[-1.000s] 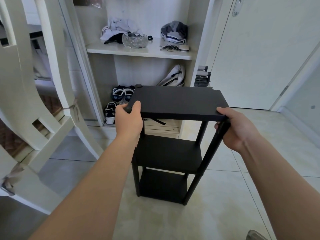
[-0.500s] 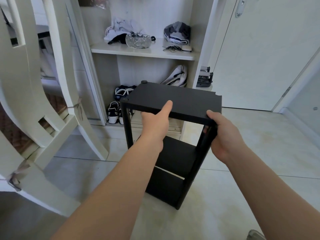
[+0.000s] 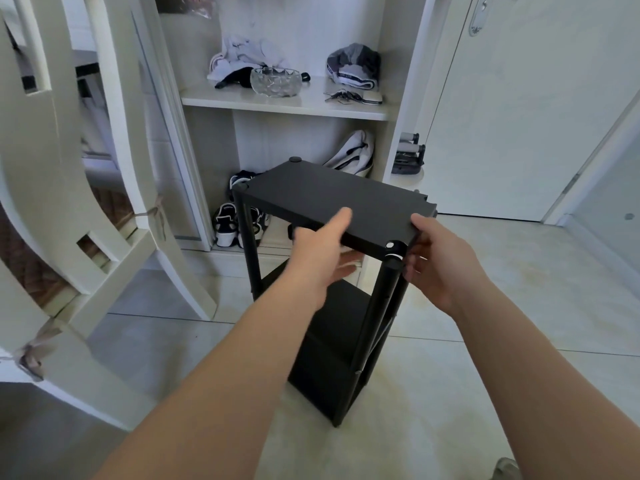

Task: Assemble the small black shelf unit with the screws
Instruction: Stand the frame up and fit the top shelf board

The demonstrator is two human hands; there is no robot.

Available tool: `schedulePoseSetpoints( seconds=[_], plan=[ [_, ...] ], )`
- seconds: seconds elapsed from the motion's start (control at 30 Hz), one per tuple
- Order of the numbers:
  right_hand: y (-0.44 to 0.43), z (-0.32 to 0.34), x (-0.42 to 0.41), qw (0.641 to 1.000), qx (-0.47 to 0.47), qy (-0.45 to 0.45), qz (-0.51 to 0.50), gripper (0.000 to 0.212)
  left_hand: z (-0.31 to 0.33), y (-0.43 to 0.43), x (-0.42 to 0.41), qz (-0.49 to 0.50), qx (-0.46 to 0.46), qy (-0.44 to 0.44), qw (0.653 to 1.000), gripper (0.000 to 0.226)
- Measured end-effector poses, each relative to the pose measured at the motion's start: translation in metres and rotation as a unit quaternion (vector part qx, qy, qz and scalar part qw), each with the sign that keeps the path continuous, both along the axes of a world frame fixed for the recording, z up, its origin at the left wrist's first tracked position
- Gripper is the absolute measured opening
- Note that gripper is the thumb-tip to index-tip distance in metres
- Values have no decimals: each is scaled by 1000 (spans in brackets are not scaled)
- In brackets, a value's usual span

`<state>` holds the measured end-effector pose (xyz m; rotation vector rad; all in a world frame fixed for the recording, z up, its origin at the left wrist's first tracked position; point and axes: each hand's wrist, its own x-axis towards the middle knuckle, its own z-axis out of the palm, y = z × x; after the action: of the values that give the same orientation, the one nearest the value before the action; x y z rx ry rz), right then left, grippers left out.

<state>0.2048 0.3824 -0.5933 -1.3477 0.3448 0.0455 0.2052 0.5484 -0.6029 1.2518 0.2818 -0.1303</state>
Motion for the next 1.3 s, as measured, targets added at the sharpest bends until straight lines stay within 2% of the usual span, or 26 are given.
schedulePoseSetpoints(
  seconds=[0.1, 0.23, 0.4, 0.47, 0.53, 0.63, 0.77, 1.1, 1.3],
  plan=[
    [5, -5, 3, 1000, -25, -8, -11, 28, -3, -17, -9, -85, 34, 32, 995, 56],
    [5, -9, 3, 1000, -19, -7, 8, 23, -1, -7, -8, -148, 68, 23, 986, 52],
    [13, -7, -4, 996, -44, -1, 75, 31, 6, 13, 2, -112, 67, 21, 991, 47],
    [11, -5, -5, 990, -118, 12, 81, 44, 7, 12, 2, -76, 66, 18, 995, 48],
    [3, -4, -2, 984, -172, 26, 45, 56, 2, 7, -2, -71, 77, -12, 994, 49],
    [-2, -6, 2, 993, -108, 32, 27, 58, -10, -2, -10, -107, 140, -45, 983, 55],
    [18, -12, 2, 997, -1, -15, 81, 47, -15, -9, -5, -71, 94, -39, 992, 60],
    [34, -14, 2, 997, -14, -35, 65, 56, -21, -9, 1, -31, 103, -34, 994, 61],
    [34, -13, 2, 997, -13, -28, 73, 56, -26, -10, 6, -20, 57, -27, 998, 56]
  ],
)
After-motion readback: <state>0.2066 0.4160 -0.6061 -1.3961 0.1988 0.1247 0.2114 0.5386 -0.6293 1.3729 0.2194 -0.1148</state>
